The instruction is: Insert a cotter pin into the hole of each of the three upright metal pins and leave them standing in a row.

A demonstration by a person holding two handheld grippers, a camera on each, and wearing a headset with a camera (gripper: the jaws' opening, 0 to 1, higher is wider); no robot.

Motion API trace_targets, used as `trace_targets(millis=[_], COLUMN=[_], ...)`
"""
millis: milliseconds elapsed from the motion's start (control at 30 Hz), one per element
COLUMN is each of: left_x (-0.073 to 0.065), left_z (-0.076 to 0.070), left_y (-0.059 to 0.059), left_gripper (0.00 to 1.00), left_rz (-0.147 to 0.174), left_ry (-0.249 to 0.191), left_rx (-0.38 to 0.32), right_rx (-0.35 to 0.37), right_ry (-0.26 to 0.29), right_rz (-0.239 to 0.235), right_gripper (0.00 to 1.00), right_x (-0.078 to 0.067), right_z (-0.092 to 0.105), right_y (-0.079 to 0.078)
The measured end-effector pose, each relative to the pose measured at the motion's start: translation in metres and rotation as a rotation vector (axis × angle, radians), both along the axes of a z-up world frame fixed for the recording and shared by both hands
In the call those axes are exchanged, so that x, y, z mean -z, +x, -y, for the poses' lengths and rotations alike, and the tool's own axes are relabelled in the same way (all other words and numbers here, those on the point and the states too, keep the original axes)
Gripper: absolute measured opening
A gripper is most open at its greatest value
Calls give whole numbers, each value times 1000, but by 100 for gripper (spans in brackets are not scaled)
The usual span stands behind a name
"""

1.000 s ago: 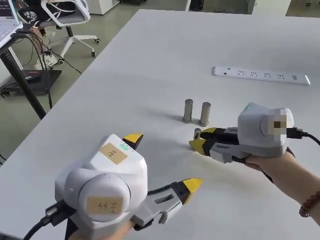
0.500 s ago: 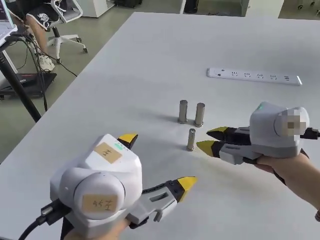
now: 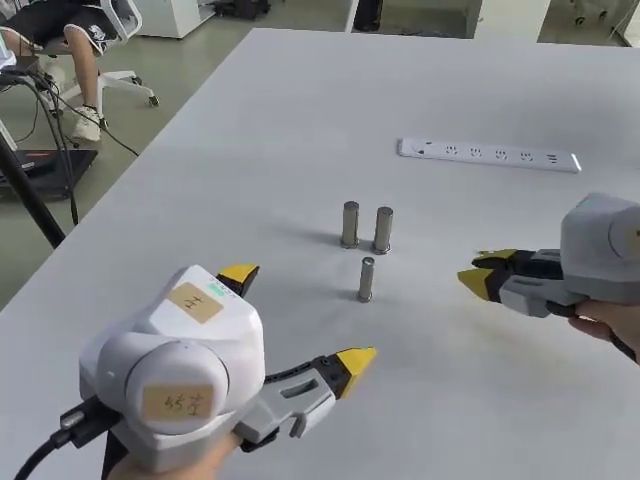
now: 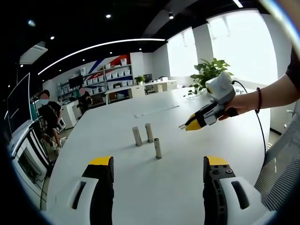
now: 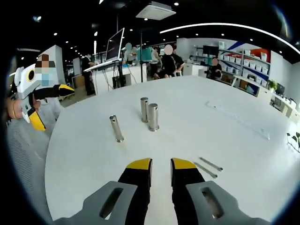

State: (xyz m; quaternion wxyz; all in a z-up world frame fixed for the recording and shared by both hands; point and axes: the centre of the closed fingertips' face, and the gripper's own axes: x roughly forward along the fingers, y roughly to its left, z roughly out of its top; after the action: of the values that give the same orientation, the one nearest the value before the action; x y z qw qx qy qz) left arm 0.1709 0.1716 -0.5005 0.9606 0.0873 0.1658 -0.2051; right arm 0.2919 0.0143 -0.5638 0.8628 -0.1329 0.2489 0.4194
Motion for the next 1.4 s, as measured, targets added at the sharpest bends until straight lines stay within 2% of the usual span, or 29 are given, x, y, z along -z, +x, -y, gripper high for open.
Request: trace_targets(millis=[300, 400, 533, 600, 967, 1067, 1267, 1367, 1400], left_x=[0, 0, 0, 0, 0, 0, 1, 2, 2], left_z=[0, 1, 1, 1, 1, 1, -1, -2, -2], left_y=[2, 2, 2, 2, 2, 2, 2, 2, 2], left_gripper=[77, 77, 77, 77, 76, 76, 75, 75, 75], left_rz=[0, 0, 0, 0, -3, -4, -7, -12, -14], left_ry=[1, 2, 0, 1, 1, -1, -2, 1, 3], left_rx=[-6, -6, -10, -10, -10, -11, -16, -16, -17], right_rx=[21, 16, 5, -19, -103, -126, -161, -192, -197], right_ry=[-77, -137, -190, -245, -368, -408, -438, -460, -469], right_rz=[-9, -8, -23, -35, -47, -73, -98, -140, -137], right_gripper=[11, 10, 11, 11, 10, 9, 7, 8, 8], right_x=[5, 7, 11, 16, 27, 34, 39, 42, 43], right_z=[24, 33, 42, 47, 51, 53, 54, 53, 53], right_y=[12, 18, 23, 24, 32, 33, 40, 38, 39])
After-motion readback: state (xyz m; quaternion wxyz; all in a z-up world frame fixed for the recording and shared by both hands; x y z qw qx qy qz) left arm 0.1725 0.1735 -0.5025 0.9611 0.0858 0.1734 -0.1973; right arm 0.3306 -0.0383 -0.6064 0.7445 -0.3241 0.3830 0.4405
